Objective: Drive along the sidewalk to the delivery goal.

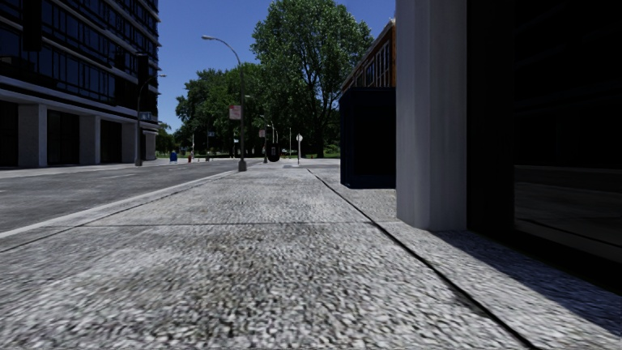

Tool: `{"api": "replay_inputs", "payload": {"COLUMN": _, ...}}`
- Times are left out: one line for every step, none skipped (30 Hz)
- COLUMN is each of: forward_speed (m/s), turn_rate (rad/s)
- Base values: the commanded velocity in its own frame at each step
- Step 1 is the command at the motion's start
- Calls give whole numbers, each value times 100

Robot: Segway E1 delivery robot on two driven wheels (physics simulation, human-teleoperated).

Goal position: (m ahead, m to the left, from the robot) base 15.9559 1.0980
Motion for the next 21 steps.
{"api": "replay_inputs", "payload": {"forward_speed": 200, "turn_rate": 0}}
{"api": "replay_inputs", "payload": {"forward_speed": 200, "turn_rate": 0}}
{"api": "replay_inputs", "payload": {"forward_speed": 200, "turn_rate": 0}}
{"api": "replay_inputs", "payload": {"forward_speed": 200, "turn_rate": 0}}
{"api": "replay_inputs", "payload": {"forward_speed": 200, "turn_rate": 0}}
{"api": "replay_inputs", "payload": {"forward_speed": 200, "turn_rate": 0}}
{"api": "replay_inputs", "payload": {"forward_speed": 200, "turn_rate": 0}}
{"api": "replay_inputs", "payload": {"forward_speed": 200, "turn_rate": 0}}
{"api": "replay_inputs", "payload": {"forward_speed": 200, "turn_rate": 0}}
{"api": "replay_inputs", "payload": {"forward_speed": 200, "turn_rate": 0}}
{"api": "replay_inputs", "payload": {"forward_speed": 200, "turn_rate": 0}}
{"api": "replay_inputs", "payload": {"forward_speed": 200, "turn_rate": 0}}
{"api": "replay_inputs", "payload": {"forward_speed": 200, "turn_rate": 0}}
{"api": "replay_inputs", "payload": {"forward_speed": 200, "turn_rate": 0}}
{"api": "replay_inputs", "payload": {"forward_speed": 200, "turn_rate": 0}}
{"api": "replay_inputs", "payload": {"forward_speed": 200, "turn_rate": 0}}
{"api": "replay_inputs", "payload": {"forward_speed": 200, "turn_rate": 0}}
{"api": "replay_inputs", "payload": {"forward_speed": 200, "turn_rate": 0}}
{"api": "replay_inputs", "payload": {"forward_speed": 200, "turn_rate": 0}}
{"api": "replay_inputs", "payload": {"forward_speed": 200, "turn_rate": 0}}
{"api": "replay_inputs", "payload": {"forward_speed": 200, "turn_rate": 0}}
